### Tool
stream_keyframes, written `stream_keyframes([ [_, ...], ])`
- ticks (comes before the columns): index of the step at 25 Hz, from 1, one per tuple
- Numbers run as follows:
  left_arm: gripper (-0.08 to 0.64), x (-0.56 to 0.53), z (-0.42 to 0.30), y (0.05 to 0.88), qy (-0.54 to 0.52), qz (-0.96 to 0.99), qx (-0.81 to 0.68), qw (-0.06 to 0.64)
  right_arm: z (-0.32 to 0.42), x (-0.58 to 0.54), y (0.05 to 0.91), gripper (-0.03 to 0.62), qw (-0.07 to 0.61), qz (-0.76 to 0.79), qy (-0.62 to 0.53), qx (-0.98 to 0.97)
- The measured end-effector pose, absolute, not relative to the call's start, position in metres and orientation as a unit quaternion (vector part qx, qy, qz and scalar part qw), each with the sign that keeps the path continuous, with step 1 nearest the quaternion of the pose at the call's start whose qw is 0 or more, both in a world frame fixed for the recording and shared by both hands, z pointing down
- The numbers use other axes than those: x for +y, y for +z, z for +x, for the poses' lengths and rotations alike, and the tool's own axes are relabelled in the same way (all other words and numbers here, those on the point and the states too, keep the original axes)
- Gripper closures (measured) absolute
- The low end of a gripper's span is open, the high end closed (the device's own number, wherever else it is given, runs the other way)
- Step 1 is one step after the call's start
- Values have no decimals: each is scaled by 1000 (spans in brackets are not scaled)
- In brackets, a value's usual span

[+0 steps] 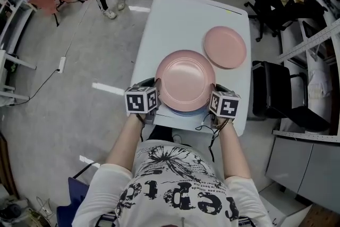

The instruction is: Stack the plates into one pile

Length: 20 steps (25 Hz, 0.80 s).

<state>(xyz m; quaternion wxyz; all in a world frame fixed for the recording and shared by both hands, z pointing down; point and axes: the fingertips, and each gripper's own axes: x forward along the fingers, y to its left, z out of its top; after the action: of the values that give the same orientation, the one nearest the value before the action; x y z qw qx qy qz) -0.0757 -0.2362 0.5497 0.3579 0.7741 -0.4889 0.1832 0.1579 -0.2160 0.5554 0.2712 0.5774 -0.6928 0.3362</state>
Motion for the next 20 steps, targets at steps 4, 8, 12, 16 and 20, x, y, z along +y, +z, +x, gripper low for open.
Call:
stream_keyframes([
  [4, 506, -220, -64, 568, 210, 769, -483, 362, 169, -195, 574, 545, 280, 579, 354, -679],
  [8, 506, -213, -56, 588, 236, 764, -479, 361, 177, -183, 593, 545, 287, 579, 371, -667],
  [12, 506, -208, -53, 606, 264, 756, -480, 358, 180, -175, 609, 545, 294, 577, 386, -658],
  [16, 503, -211, -54, 615, 281, 754, -479, 351, 180, -175, 618, 545, 298, 578, 393, -651],
  [20, 499, -215, -55, 619, 301, 754, -478, 336, 179, -178, 622, 541, 306, 581, 390, -645],
])
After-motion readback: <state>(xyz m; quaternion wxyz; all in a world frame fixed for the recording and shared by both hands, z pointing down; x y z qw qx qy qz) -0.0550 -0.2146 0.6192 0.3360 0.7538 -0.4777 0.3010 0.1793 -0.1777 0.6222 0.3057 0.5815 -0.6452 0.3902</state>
